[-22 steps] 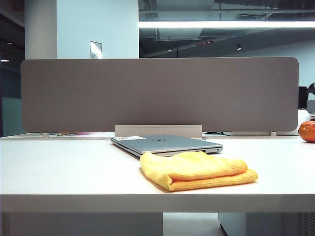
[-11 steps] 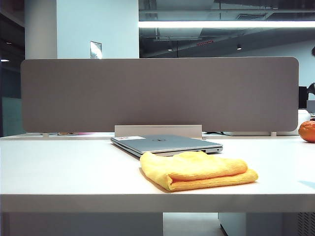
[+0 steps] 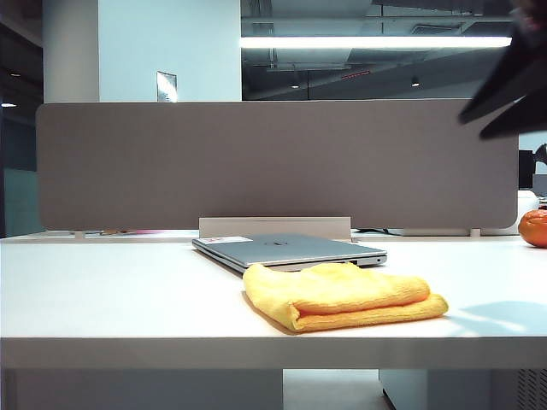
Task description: Pick up the yellow rag and put it over the laptop.
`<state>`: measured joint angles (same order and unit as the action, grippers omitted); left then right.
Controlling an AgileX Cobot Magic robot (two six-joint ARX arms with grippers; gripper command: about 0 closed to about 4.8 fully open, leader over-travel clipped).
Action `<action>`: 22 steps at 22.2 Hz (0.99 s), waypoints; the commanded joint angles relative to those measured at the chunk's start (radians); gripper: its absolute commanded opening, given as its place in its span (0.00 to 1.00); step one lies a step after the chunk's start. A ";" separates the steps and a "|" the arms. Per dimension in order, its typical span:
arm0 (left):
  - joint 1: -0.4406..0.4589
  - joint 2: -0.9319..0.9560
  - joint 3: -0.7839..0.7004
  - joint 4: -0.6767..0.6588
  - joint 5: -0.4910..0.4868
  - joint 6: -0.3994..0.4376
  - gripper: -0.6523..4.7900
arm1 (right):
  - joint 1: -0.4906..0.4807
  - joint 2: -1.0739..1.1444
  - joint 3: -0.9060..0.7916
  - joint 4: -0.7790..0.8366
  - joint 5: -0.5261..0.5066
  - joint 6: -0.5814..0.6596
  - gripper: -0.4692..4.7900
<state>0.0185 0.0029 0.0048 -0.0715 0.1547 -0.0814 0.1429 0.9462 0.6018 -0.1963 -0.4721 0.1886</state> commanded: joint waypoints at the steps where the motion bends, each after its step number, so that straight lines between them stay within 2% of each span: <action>1: -0.001 0.001 0.003 0.005 0.007 0.003 0.11 | 0.066 0.069 0.018 0.017 0.000 -0.010 0.54; 4: -0.001 0.001 0.003 0.006 0.006 0.003 0.11 | 0.115 0.141 0.022 0.023 0.003 -0.010 0.62; 8: -0.001 0.001 0.003 0.005 0.006 0.003 0.11 | 0.153 0.265 0.022 0.048 0.027 -0.009 0.66; 9: -0.001 0.001 0.003 0.005 0.006 0.003 0.11 | 0.156 0.293 0.022 0.052 0.028 -0.009 0.73; 10: -0.001 0.001 0.003 0.005 0.006 0.003 0.11 | 0.156 0.331 0.023 0.055 0.029 -0.009 0.85; 11: -0.001 0.001 0.003 0.006 0.007 0.003 0.11 | 0.156 0.370 0.023 0.067 0.029 -0.009 0.87; 19: -0.001 0.001 0.003 0.006 0.006 0.002 0.11 | 0.156 0.489 0.025 0.151 0.034 -0.009 0.87; 22: -0.001 0.001 0.003 0.006 0.006 0.002 0.11 | 0.156 0.498 0.026 0.178 0.083 -0.009 0.87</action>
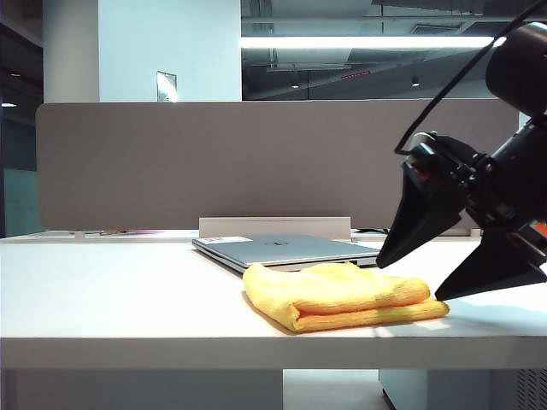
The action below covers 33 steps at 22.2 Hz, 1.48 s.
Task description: Pick up the yellow rag and put it over the laptop.
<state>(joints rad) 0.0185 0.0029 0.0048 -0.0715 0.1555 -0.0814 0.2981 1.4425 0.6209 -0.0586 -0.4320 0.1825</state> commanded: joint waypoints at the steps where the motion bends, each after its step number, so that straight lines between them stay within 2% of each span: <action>1: -0.001 0.001 0.003 0.006 0.006 0.002 0.11 | 0.000 0.002 0.007 0.049 0.057 -0.003 0.87; 16: -0.001 0.001 0.003 0.009 0.005 0.002 0.11 | 0.000 0.036 0.008 0.064 0.089 0.002 0.87; 21: -0.001 0.001 0.003 0.013 0.006 0.002 0.11 | 0.002 0.084 0.020 0.066 0.036 0.008 0.86; 22: -0.001 0.001 0.003 0.013 0.005 0.002 0.11 | 0.006 0.084 0.020 0.068 0.037 0.008 0.84; 23: -0.001 0.001 0.003 0.013 0.005 0.002 0.11 | 0.011 0.084 0.020 0.068 0.037 0.008 0.77; 26: -0.001 0.001 0.003 0.014 0.005 0.002 0.11 | 0.021 0.089 0.020 0.069 0.039 0.003 0.50; 32: -0.001 0.001 0.003 0.014 0.004 0.002 0.11 | 0.031 0.103 0.019 0.092 0.051 -0.008 0.30; 33: -0.001 0.001 0.003 0.015 0.003 0.002 0.11 | 0.031 0.104 0.019 0.106 0.051 -0.008 0.16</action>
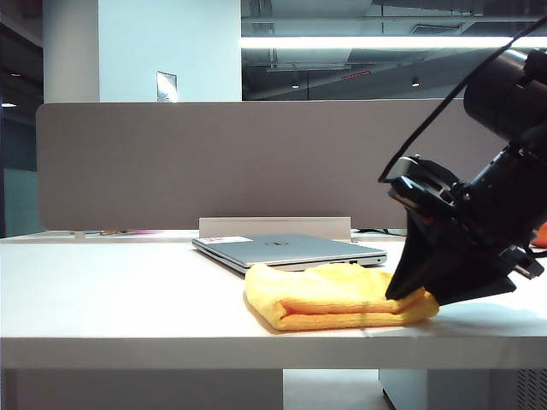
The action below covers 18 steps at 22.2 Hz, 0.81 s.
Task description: Pick up the yellow rag and put it over the laptop.
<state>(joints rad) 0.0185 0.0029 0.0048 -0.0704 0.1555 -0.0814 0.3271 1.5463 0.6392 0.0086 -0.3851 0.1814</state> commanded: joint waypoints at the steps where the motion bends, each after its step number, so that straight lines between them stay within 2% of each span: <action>1: -0.001 0.001 0.003 0.016 0.003 0.002 0.11 | 0.003 0.000 0.001 0.054 0.000 -0.006 0.08; 3: -0.001 0.001 0.003 0.018 0.003 0.002 0.11 | 0.003 -0.001 0.001 0.089 -0.005 -0.006 0.08; 6: -0.001 0.001 0.003 0.020 0.003 0.002 0.11 | 0.004 -0.006 0.014 0.220 -0.101 0.011 0.07; 10: -0.001 0.001 0.003 0.020 0.003 0.002 0.11 | 0.025 -0.005 0.149 0.225 -0.177 0.029 0.07; 18: -0.001 0.001 0.003 0.019 0.003 0.001 0.11 | 0.048 -0.003 0.373 0.203 -0.178 0.027 0.07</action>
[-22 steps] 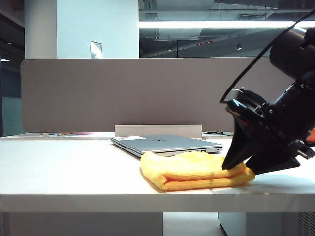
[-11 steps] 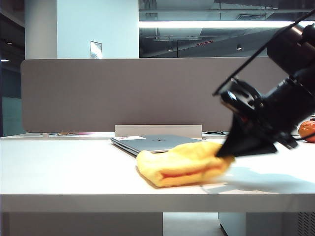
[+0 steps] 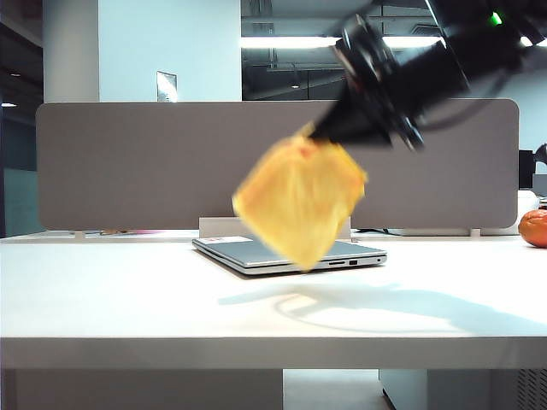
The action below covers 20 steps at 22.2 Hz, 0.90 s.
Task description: Pick up the yellow rag and put it over the laptop.
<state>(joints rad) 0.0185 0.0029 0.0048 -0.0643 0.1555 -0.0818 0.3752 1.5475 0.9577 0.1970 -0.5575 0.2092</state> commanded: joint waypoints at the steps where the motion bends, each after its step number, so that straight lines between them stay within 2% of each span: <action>1: -0.001 0.001 0.003 0.013 0.003 0.001 0.11 | 0.000 -0.004 0.080 0.014 -0.004 0.000 0.07; 8: -0.001 0.001 0.003 0.013 0.002 -0.001 0.11 | 0.000 0.097 0.338 -0.030 0.004 -0.008 0.08; 11: -0.001 0.001 0.003 0.013 0.003 -0.001 0.11 | 0.000 0.244 0.483 -0.077 0.018 -0.008 0.08; 20: -0.001 0.001 0.003 0.013 0.003 -0.002 0.11 | -0.007 0.457 0.645 -0.065 0.046 -0.007 0.08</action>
<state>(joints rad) 0.0185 0.0032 0.0048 -0.0643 0.1551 -0.0826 0.3687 1.9888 1.5764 0.1150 -0.5152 0.2028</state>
